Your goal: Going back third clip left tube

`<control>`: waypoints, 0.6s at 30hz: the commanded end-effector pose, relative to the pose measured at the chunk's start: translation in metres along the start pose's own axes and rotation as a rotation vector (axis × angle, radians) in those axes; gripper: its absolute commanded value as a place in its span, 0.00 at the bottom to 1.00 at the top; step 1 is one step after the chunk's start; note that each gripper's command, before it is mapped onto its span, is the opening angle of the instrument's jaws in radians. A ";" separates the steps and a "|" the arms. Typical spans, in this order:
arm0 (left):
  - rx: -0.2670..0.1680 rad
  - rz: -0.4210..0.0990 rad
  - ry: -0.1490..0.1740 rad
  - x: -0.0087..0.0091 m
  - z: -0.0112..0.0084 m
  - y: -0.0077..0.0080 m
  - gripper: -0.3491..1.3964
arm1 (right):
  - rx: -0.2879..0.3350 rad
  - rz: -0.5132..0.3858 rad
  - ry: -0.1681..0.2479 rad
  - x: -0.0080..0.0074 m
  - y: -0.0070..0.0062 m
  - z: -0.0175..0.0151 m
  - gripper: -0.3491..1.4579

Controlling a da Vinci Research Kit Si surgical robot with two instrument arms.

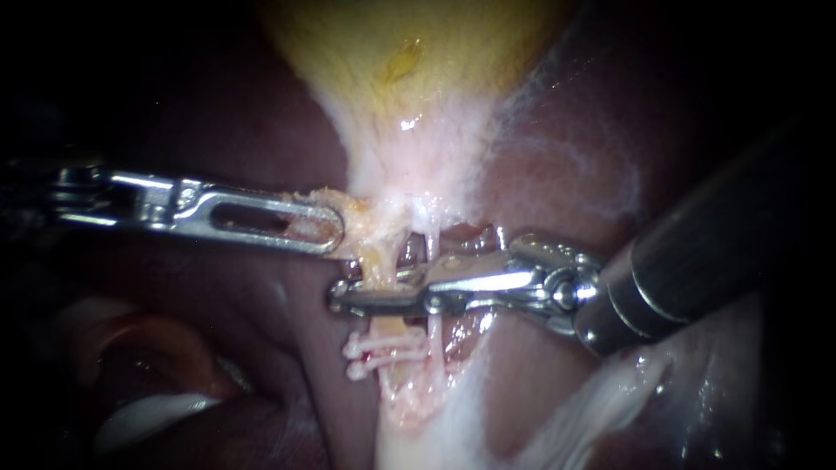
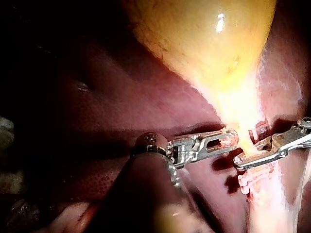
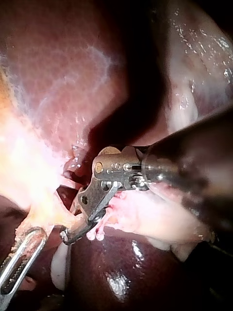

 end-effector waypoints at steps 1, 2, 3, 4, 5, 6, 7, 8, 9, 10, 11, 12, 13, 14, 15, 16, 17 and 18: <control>0.000 0.000 0.000 0.0000 0.0000 0.0000 0.00 | 0.001 0.000 0.000 0.0000 0.0000 0.0000 0.00; 0.000 0.000 0.000 0.0000 0.0000 0.0000 0.00 | 0.003 -0.006 -0.002 0.0000 0.0000 0.0000 0.00; 0.000 0.000 0.000 0.0000 0.0000 0.0000 0.00 | 0.006 -0.006 -0.003 0.0000 0.0000 0.0001 0.00; 0.000 0.000 0.000 0.0000 0.0000 0.0000 0.00 | 0.006 -0.012 -0.004 0.0000 0.0000 0.0001 0.00; 0.000 0.000 0.000 0.0000 0.0000 0.0000 0.00 | 0.006 -0.018 -0.004 0.0000 0.0000 0.0001 0.00; 0.000 0.000 0.000 0.0000 0.0000 -0.0001 0.00 | 0.012 -0.065 0.001 -0.0001 -0.0002 0.0001 0.02; 0.000 0.000 0.000 0.0000 0.0000 -0.0001 0.00 | 0.001 -0.095 0.008 -0.0001 -0.0003 0.0002 0.12; 0.000 0.000 0.000 0.0000 0.0000 -0.0001 0.00 | -0.007 -0.119 0.011 -0.0001 -0.0004 0.0003 0.21; 0.000 0.000 0.000 0.0000 0.0000 -0.0001 0.00 | -0.008 -0.137 0.010 -0.0001 -0.0006 0.0004 0.32; 0.000 0.000 0.000 0.0000 0.0000 -0.0001 0.00 | -0.008 -0.148 0.010 -0.0001 -0.0007 0.0005 0.39; 0.000 0.000 0.000 0.0000 0.0000 -0.0001 0.00 | -0.009 -0.160 0.009 0.0000 -0.0007 0.0007 0.42; 0.000 0.000 0.000 0.0000 0.0000 -0.0001 0.00 | -0.009 -0.172 0.009 0.0000 -0.0007 0.0009 0.44; 0.000 0.000 0.000 0.0000 0.0000 -0.0001 0.00 | -0.009 -0.183 0.008 0.0000 -0.0007 0.0009 0.45; 0.000 0.000 0.000 0.0000 0.0000 0.0000 0.00 | -0.009 -0.195 0.008 0.0000 -0.0007 0.0009 0.45; 0.000 0.000 0.000 0.0000 -0.0001 0.0000 0.00 | -0.016 -0.207 0.010 0.0000 -0.0007 0.0010 0.46; 0.000 0.000 0.000 0.0000 -0.0001 0.0000 0.00 | -0.025 -0.213 0.013 0.0000 -0.0006 0.0010 0.46; 0.000 0.000 0.000 0.0000 -0.0001 0.0000 0.00 | -0.033 -0.225 0.016 0.0000 -0.0006 0.0011 0.47; 0.000 0.000 0.000 0.0000 -0.0001 0.0000 0.00 | -0.033 -0.237 0.015 0.0000 -0.0006 0.0010 0.47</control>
